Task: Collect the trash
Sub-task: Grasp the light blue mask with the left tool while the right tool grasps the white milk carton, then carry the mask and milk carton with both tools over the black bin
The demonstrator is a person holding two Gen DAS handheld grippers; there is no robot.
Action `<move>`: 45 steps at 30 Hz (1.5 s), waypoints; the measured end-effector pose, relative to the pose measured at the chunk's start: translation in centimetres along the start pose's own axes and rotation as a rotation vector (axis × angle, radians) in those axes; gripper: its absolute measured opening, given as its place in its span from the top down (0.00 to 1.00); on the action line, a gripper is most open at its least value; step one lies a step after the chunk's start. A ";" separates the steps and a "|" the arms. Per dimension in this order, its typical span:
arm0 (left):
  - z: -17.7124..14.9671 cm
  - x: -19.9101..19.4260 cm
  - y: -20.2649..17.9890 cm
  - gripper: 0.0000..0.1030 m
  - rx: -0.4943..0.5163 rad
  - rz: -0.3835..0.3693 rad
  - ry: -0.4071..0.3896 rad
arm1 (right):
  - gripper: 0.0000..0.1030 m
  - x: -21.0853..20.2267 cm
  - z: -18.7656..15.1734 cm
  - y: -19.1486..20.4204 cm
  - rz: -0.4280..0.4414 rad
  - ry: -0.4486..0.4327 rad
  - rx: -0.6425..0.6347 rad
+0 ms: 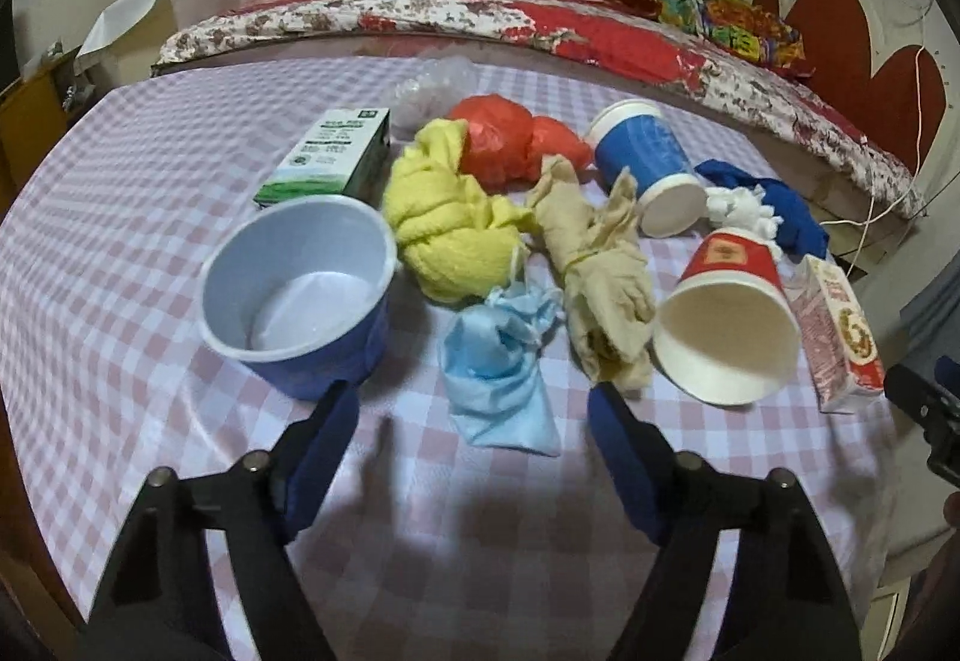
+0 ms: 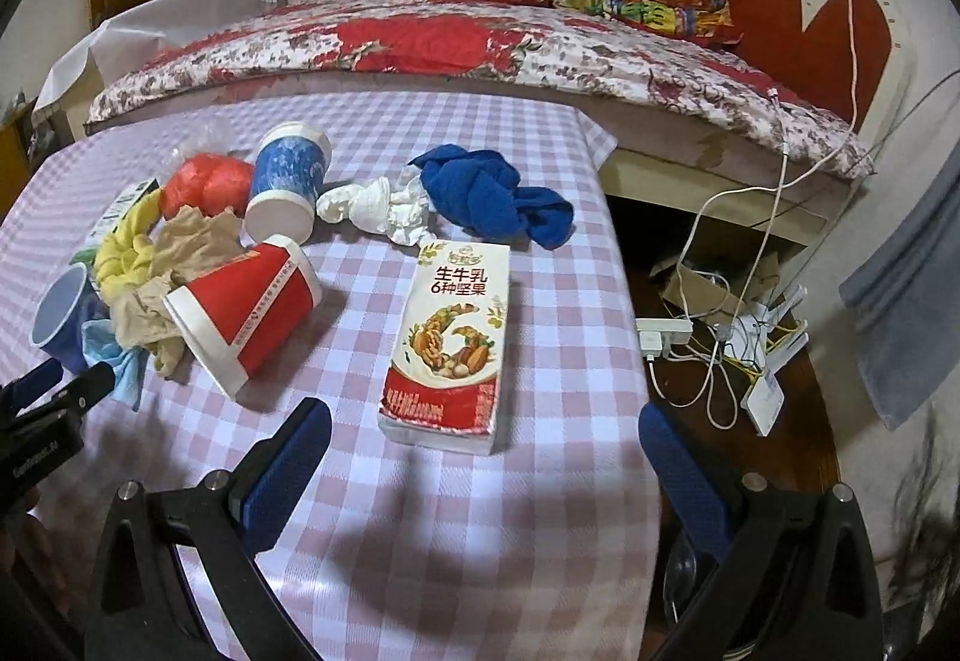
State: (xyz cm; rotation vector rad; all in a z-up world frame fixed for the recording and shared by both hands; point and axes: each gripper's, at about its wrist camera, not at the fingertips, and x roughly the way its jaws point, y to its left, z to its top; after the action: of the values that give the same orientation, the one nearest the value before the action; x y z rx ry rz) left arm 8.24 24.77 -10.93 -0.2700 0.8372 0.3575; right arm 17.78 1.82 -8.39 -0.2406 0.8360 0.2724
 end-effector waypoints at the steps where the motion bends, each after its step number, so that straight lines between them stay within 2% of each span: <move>1: 0.1 0.3 0.1 0.24 0.001 0.000 0.007 | 0.00 0.4 0.1 0.1 0.000 0.002 -0.004; 7: 0.5 1.9 -0.3 0.38 0.002 -0.025 0.047 | 0.01 2.5 0.7 -0.2 0.010 0.021 0.008; 13: 1.0 2.9 -0.5 0.48 0.000 -0.032 0.065 | 0.08 3.8 1.0 -0.5 0.032 0.040 0.019; 15: 1.2 3.0 -0.5 0.58 0.005 -0.036 0.066 | 0.15 4.1 1.0 -0.6 0.042 0.044 0.021; 18: 1.4 3.1 -0.3 0.68 0.005 -0.037 0.067 | 0.18 4.5 1.0 -0.6 0.063 0.052 0.026; 22: 1.5 3.2 -0.2 0.70 0.008 -0.033 0.064 | 0.19 5.0 0.7 -0.1 0.066 0.072 0.006; 25: 1.4 3.0 -0.3 0.76 0.008 -0.036 0.057 | 0.19 5.1 0.5 0.3 0.066 0.075 -0.004; 26: 1.4 2.9 -0.3 0.77 0.009 -0.041 0.053 | 0.25 5.0 0.5 0.2 0.071 0.072 0.004; 27: 1.4 2.7 -0.3 0.77 0.012 -0.043 0.049 | 0.49 4.9 0.5 0.0 0.078 0.071 0.010; 36: 1.4 -0.4 -0.2 0.77 0.012 -0.056 -0.012 | 0.48 2.2 0.4 -1.4 0.105 0.017 0.043; 41: 1.5 -2.9 -1.4 0.77 0.045 -0.066 -0.060 | 0.48 -0.6 0.0 -3.2 0.100 -0.028 0.059; 45: 1.9 -4.5 -3.4 0.77 0.082 -0.112 -0.092 | 0.48 -2.5 -0.8 -5.5 0.079 -0.052 0.081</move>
State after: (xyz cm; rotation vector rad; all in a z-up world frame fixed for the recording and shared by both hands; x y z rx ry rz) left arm 8.16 21.50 -6.01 -0.2213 0.7414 0.2290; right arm 17.40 -3.93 -6.48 -0.1240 0.8042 0.3167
